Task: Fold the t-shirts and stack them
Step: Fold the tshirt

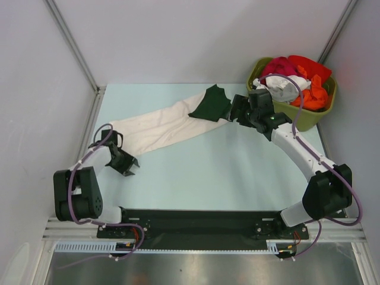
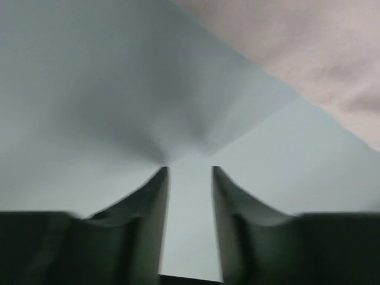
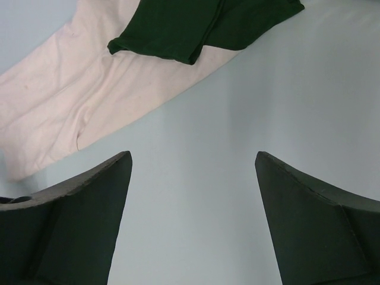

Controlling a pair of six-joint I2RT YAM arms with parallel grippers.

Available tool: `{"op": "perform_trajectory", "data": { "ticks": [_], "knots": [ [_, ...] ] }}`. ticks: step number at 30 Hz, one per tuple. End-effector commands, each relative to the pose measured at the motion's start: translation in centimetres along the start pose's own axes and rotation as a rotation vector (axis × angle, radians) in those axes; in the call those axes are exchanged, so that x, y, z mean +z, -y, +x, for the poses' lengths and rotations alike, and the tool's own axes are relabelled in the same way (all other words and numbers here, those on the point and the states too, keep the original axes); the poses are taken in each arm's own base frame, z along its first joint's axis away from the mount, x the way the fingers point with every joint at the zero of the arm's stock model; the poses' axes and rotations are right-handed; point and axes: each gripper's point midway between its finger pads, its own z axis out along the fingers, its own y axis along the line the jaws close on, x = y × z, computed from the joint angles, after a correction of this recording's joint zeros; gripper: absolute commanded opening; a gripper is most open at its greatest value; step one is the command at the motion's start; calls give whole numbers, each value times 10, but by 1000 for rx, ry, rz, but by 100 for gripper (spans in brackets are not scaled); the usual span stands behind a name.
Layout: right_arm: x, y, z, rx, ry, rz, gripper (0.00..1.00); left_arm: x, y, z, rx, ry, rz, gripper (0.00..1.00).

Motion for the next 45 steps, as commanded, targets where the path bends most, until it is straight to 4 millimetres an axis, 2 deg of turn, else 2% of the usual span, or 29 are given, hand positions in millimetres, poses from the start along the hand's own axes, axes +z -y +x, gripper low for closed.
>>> {"op": "perform_trajectory", "data": {
  "ticks": [1, 2, 3, 5, 11, 16, 19, 21, 22, 23, 24, 25, 27, 29, 33, 34, 36, 37, 39, 40, 42, 43, 44, 45],
  "knots": [
    [-6, -16, -19, 16, 47, -55, 91, -25, 10, -36, -7, 149, 32, 50],
    [-6, -13, -14, 15, 38, -49, 91, -31, 11, -48, -25, 167, 39, 65],
    [-7, -13, -15, 16, 43, -51, 91, -30, 9, -52, -36, 159, 29, 73],
    [-8, -12, -13, 15, 41, -50, 91, -33, 11, -69, -65, 164, 32, 79],
    [-12, -6, -16, 8, 55, -34, 92, -15, 1, -103, -180, 124, -9, 76],
    [-11, 1, -17, 16, 60, -18, 92, 6, 7, -104, -208, 45, -12, 70],
    [-10, 3, -19, 23, 65, -14, 92, 11, 5, -100, -216, 32, -13, 66],
    [-5, 4, -19, 29, 64, -10, 93, 14, 1, -97, -216, 30, -27, 56],
    [-4, 3, -20, 32, 63, -14, 93, 16, -3, -96, -211, 28, -38, 37],
    [-2, 1, -21, 37, 61, -18, 99, 18, -4, -95, -210, 21, -44, 27],
    [-1, 0, -20, 39, 59, -22, 100, 20, -6, -93, -205, 16, -49, 12],
    [0, -2, -21, 39, 59, -25, 100, 22, -8, -88, -196, -1, -52, 0],
    [6, -3, -19, 40, 44, -21, 100, 20, -8, -82, -177, -7, -48, 0],
    [10, -1, -17, 37, 34, -8, 100, 18, -10, -66, -127, -17, -62, 0],
    [27, 3, -11, 54, 11, 23, 100, 7, -9, -24, -50, -40, -36, 0],
    [37, 7, -9, 72, 6, 55, 100, 4, -8, -2, -9, -53, -23, 0],
    [48, 8, -8, 83, 20, 77, 100, 2, -8, 21, 30, -81, -8, 0],
    [58, 12, -2, 84, 15, 98, 100, -1, -11, 40, 49, -96, 3, 0],
    [70, 14, -2, 117, 47, 128, 100, -5, -12, 57, 63, -105, 25, 0],
    [82, 18, 8, 128, 30, 152, 100, -5, -16, 74, 89, -123, 21, 0],
    [94, 23, 9, 168, 56, 189, 100, -14, -14, 85, 110, -120, 59, 0],
    [100, 25, 9, 175, 65, 198, 100, -16, -20, 97, 128, -136, 41, 0],
    [111, 31, 14, 172, 72, 233, 100, -22, -17, 100, 146, -120, 68, 0],
    [118, 29, 12, 164, 98, 230, 100, -25, -17, 105, 161, -118, 78, 0]
  ]
}}
